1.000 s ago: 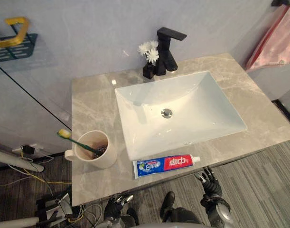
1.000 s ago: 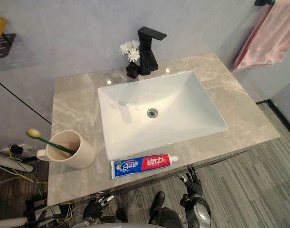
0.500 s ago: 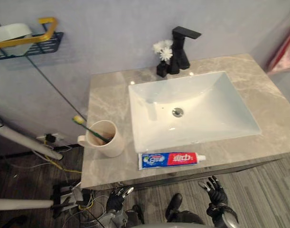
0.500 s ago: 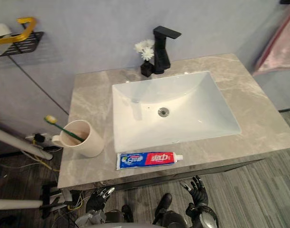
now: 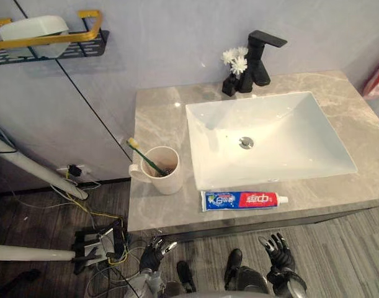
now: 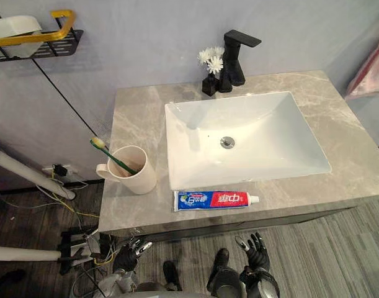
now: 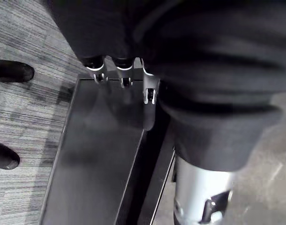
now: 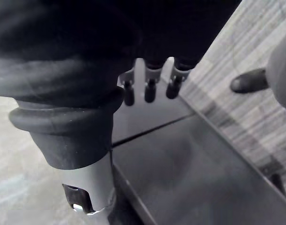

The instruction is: Organize washtable

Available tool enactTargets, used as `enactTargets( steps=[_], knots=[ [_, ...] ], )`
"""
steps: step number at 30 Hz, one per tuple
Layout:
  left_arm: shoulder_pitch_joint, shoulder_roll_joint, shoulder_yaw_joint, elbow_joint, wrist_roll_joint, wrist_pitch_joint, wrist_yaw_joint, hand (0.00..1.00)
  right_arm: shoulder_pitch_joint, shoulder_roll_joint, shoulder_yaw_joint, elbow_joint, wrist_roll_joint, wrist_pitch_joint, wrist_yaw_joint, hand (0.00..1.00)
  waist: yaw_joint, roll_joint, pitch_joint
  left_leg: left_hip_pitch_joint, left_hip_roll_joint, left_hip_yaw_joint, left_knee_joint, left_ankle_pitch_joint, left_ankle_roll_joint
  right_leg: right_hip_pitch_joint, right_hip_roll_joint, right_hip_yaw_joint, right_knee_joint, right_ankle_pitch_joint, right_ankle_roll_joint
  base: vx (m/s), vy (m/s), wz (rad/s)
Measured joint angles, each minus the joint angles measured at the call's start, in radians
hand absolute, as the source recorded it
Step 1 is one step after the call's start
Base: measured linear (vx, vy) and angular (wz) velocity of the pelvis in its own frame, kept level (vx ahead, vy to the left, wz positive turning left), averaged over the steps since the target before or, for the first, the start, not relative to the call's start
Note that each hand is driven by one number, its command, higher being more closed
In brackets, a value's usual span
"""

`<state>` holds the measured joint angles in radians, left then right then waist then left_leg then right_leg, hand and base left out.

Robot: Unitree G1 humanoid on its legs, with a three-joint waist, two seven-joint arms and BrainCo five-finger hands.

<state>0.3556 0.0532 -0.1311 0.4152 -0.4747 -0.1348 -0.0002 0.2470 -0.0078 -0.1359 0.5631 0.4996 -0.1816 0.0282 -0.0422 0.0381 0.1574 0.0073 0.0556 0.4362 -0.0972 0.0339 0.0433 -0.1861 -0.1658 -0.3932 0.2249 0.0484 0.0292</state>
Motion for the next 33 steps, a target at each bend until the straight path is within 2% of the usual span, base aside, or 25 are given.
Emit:
enactTargets(
  steps=[1, 2, 3, 6, 7, 8, 11, 13, 15, 16, 19, 21, 25, 33],
  knots=[
    [0.002, -0.009, 0.025, -0.006, 0.011, 0.0, -0.001, 0.0, -0.003, 0.0, -0.002, 0.001, 0.0, 0.003, 0.0, 0.0, 0.001, 0.006, 0.003, 0.005, 0.016, 0.01, 0.001, -0.008, 0.002, -0.001, -0.007, -0.008, 0.159, -0.098, -0.002, -0.11, -0.056, -0.26],
    [0.007, -0.012, 0.038, -0.01, 0.014, 0.0, -0.002, 0.0, -0.005, 0.0, -0.002, 0.003, 0.0, 0.004, 0.0, 0.0, 0.003, 0.007, 0.004, 0.006, 0.021, 0.013, 0.001, -0.012, -0.005, 0.008, -0.01, -0.012, 0.211, -0.125, 0.02, -0.02, -0.064, -0.32],
    [0.02, -0.019, 0.065, -0.027, 0.014, 0.0, -0.001, 0.0, -0.01, 0.0, -0.002, 0.008, 0.0, 0.004, 0.001, 0.0, 0.003, -0.011, -0.004, 0.01, 0.026, 0.017, 0.001, -0.013, -0.006, 0.036, -0.012, -0.015, 0.251, -0.154, 0.053, 0.03, -0.15, -0.35],
    [0.022, -0.019, 0.113, -0.042, 0.012, 0.0, 0.004, 0.0, -0.034, -0.006, 0.018, 0.009, -0.005, 0.002, -0.001, 0.0, 0.014, -0.064, -0.02, -0.013, 0.022, 0.051, 0.034, 0.006, -0.028, 0.127, 0.002, -0.024, 0.094, -0.188, 0.058, 0.03, -0.197, -0.42],
    [0.019, -0.024, 0.124, -0.04, 0.009, 0.002, 0.006, 0.0, -0.048, -0.024, 0.04, 0.008, -0.005, 0.002, 0.0, 0.0, 0.029, -0.06, -0.02, -0.031, 0.024, 0.074, 0.071, -0.001, -0.038, 0.171, 0.022, -0.013, -0.022, -0.188, 0.058, 0.01, -0.209, -0.45],
    [0.015, -0.027, 0.124, -0.033, 0.008, 0.005, 0.006, 0.0, -0.052, -0.036, 0.05, 0.008, -0.005, 0.002, 0.001, 0.0, 0.029, -0.06, -0.02, -0.038, 0.024, 0.084, 0.084, -0.005, -0.042, 0.188, 0.026, -0.01, -0.069, -0.188, 0.058, -0.01, -0.224, -0.41],
    [0.004, -0.031, 0.136, -0.016, -0.008, 0.003, 0.006, 0.0, -0.063, -0.054, 0.1, 0.006, -0.005, 0.004, 0.015, 0.0, 0.037, -0.042, -0.023, -0.06, 0.056, 0.109, 0.129, -0.013, -0.052, 0.217, 0.07, 0.016, -0.19, -0.136, 0.023, -0.06, -0.112, -0.3],
    [0.004, -0.031, 0.132, -0.016, -0.024, -0.002, 0.002, 0.0, -0.061, -0.055, 0.11, 0.006, -0.009, 0.004, 0.026, 0.0, 0.056, -0.038, -0.023, -0.074, 0.079, 0.115, 0.171, -0.02, -0.063, 0.214, 0.09, 0.041, -0.213, -0.12, 0.01, -0.09, -0.104, -0.36],
    [0.002, -0.031, 0.13, -0.016, -0.024, -0.002, 0.001, 0.0, -0.062, -0.062, 0.106, 0.008, -0.017, 0.004, 0.036, 0.0, 0.059, -0.037, -0.023, -0.09, 0.087, 0.067, 0.213, -0.027, -0.073, 0.211, 0.094, 0.053, -0.209, -0.118, 0.006, -0.05, -0.076, -0.25],
    [0.009, -0.031, 0.119, -0.015, -0.025, -0.002, -0.001, 0.0, -0.062, -0.075, 0.104, 0.008, -0.019, 0.004, 0.037, 0.0, 0.059, -0.032, -0.023, -0.087, 0.085, 0.0, 0.218, -0.029, -0.076, 0.21, 0.094, 0.067, -0.203, -0.117, 0.006, -0.02, -0.052, -0.25],
    [0.017, -0.032, 0.07, -0.012, -0.026, -0.002, -0.005, 0.0, -0.05, -0.099, 0.088, 0.008, -0.02, 0.004, 0.04, 0.0, 0.057, 0.001, -0.032, -0.076, 0.078, -0.052, 0.198, -0.049, -0.104, 0.193, 0.091, 0.09, -0.184, -0.118, 0.007, -0.02, 0.033, -0.26],
    [0.019, -0.028, 0.051, -0.01, -0.026, -0.002, -0.022, 0.0, -0.037, -0.094, 0.071, 0.008, -0.02, 0.004, 0.042, 0.0, 0.057, 0.001, -0.035, -0.059, 0.062, -0.052, 0.159, -0.043, -0.097, 0.191, 0.083, 0.092, -0.185, -0.115, 0.012, -0.03, 0.1, -0.06],
    [0.017, -0.011, 0.011, -0.002, -0.021, -0.001, -0.049, 0.0, 0.009, -0.07, 0.075, 0.007, -0.032, 0.006, 0.043, 0.0, 0.05, 0.01, -0.052, -0.009, 0.016, -0.078, 0.001, 0.034, -0.076, 0.196, 0.064, 0.061, -0.203, -0.104, 0.032, -0.01, 0.075, 0.21],
    [0.035, -0.009, -0.006, 0.005, 0.009, -0.001, -0.065, 0.0, 0.014, -0.036, 0.076, 0.017, -0.04, 0.012, 0.043, 0.0, 0.056, -0.016, -0.073, -0.004, -0.01, -0.132, 0.002, 0.035, -0.076, 0.244, 0.053, 0.008, -0.231, -0.098, 0.042, 0.04, 0.029, 0.22]
  ],
)
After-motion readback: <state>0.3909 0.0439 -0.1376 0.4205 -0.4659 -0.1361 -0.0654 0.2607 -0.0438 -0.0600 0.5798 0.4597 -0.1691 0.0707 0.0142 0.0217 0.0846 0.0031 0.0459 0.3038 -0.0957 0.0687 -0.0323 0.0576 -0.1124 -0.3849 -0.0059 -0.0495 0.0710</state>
